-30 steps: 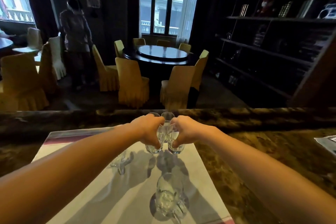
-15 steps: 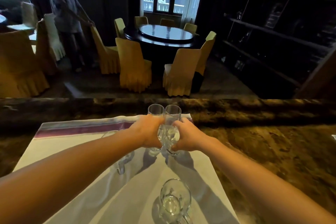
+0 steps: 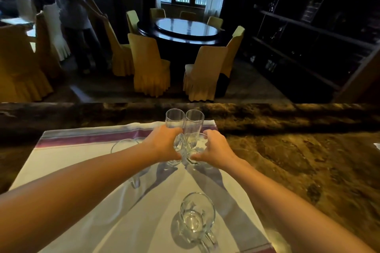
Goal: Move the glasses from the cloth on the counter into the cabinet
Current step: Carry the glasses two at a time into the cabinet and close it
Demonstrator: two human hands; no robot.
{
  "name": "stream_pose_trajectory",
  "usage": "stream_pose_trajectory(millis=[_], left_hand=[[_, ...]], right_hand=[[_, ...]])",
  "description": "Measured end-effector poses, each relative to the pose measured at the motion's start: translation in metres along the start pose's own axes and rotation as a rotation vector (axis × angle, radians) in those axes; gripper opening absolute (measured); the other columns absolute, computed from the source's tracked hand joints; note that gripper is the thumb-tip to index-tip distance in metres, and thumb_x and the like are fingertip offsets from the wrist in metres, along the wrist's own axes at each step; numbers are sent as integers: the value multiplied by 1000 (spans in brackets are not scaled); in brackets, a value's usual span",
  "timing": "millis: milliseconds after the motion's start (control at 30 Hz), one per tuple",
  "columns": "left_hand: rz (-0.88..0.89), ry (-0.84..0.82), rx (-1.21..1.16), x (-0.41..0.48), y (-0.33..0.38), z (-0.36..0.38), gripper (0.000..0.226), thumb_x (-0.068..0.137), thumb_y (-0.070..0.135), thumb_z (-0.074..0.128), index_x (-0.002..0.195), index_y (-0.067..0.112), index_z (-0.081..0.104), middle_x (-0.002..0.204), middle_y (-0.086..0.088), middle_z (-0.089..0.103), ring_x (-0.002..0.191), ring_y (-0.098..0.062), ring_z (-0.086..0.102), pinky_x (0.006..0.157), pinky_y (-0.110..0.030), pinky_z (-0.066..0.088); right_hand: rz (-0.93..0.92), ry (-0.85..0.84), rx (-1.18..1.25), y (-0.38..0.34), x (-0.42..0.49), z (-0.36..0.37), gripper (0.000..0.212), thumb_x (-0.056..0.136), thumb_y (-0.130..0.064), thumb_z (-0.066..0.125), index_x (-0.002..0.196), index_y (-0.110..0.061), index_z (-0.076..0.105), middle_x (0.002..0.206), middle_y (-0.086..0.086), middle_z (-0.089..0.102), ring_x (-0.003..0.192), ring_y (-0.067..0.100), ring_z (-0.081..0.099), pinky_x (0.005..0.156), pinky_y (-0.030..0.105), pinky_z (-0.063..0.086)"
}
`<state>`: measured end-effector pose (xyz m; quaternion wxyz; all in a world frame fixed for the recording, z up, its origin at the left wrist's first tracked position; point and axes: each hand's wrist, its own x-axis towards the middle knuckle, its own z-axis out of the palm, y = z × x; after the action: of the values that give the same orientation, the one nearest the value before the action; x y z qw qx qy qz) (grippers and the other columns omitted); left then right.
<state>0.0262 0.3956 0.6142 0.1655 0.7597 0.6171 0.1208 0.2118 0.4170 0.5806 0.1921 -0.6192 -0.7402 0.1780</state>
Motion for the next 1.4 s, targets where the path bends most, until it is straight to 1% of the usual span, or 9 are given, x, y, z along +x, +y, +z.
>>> stream_pose_trajectory(millis=[167, 300, 467, 600, 700, 1033, 1133, 1233, 1400], left_hand=[[-12, 3, 9, -2, -3, 2, 74, 72, 46, 82, 136, 35, 48, 128, 4, 61, 112, -21, 60, 89, -34, 55], [-27, -16, 35, -4, -2, 3, 82, 73, 46, 82, 143, 35, 40, 139, 0, 51, 121, -25, 54, 93, -36, 52], [-33, -36, 58, -7, -2, 1, 88, 74, 44, 81, 147, 36, 31, 147, -3, 41, 129, -28, 47, 96, -37, 50], [-19, -61, 56, -13, -2, -3, 95, 76, 43, 80, 150, 37, 21, 155, -4, 30, 136, -30, 40, 100, -40, 47], [-4, -71, 74, -20, -4, -11, 94, 76, 42, 80, 149, 39, 21, 155, -4, 30, 135, -30, 41, 99, -39, 48], [-20, 29, 253, -62, -20, -62, 69, 85, 48, 67, 143, 30, 34, 139, -4, 45, 118, -23, 50, 95, -36, 51], [-84, 8, 288, -76, -31, -69, 64, 87, 49, 64, 141, 29, 37, 140, -5, 45, 120, -25, 49, 96, -40, 50], [-126, -39, 329, -88, -43, -64, 67, 87, 55, 62, 143, 28, 35, 144, -7, 41, 125, -30, 46, 98, -43, 49], [-151, -101, 353, -88, -52, -46, 85, 82, 61, 63, 150, 29, 22, 160, -9, 17, 142, -44, 23, 105, -56, 39]], right_hand=[[23, 8, 20, 3, 4, 6, 64, 54, -47, 92, 99, -34, 48, 92, -13, 53, 74, 11, 58, 57, 15, 50], [60, -11, 10, 5, 8, 8, 82, 55, -48, 92, 122, -27, 50, 116, -6, 56, 96, 15, 59, 77, 28, 59], [59, -46, 28, 6, 8, 4, 88, 57, -49, 91, 131, -27, 47, 130, -2, 54, 106, 17, 58, 84, 32, 58], [3, -66, 32, 7, 2, -3, 88, 61, -50, 89, 135, -30, 45, 138, -3, 51, 110, 11, 51, 88, 26, 50], [-44, -93, 21, 5, -6, -17, 96, 62, -51, 88, 142, -30, 41, 148, -4, 42, 128, 15, 44, 102, 33, 46], [-203, 186, 3, -44, -39, -58, 55, 85, -43, 70, 134, -24, 53, 129, -3, 53, 115, 15, 49, 93, 28, 47], [-227, 41, 106, -64, -55, -56, 38, 85, -43, 71, 119, -29, 62, 109, -9, 63, 90, 10, 61, 76, 25, 58], [-234, -178, 89, -71, -73, -54, 34, 86, -44, 70, 118, -33, 63, 100, -16, 63, 80, 6, 63, 61, 12, 51], [-215, -355, 35, -66, -108, -54, 43, 85, -49, 69, 125, -36, 60, 112, -14, 60, 88, 4, 58, 68, 11, 45]])
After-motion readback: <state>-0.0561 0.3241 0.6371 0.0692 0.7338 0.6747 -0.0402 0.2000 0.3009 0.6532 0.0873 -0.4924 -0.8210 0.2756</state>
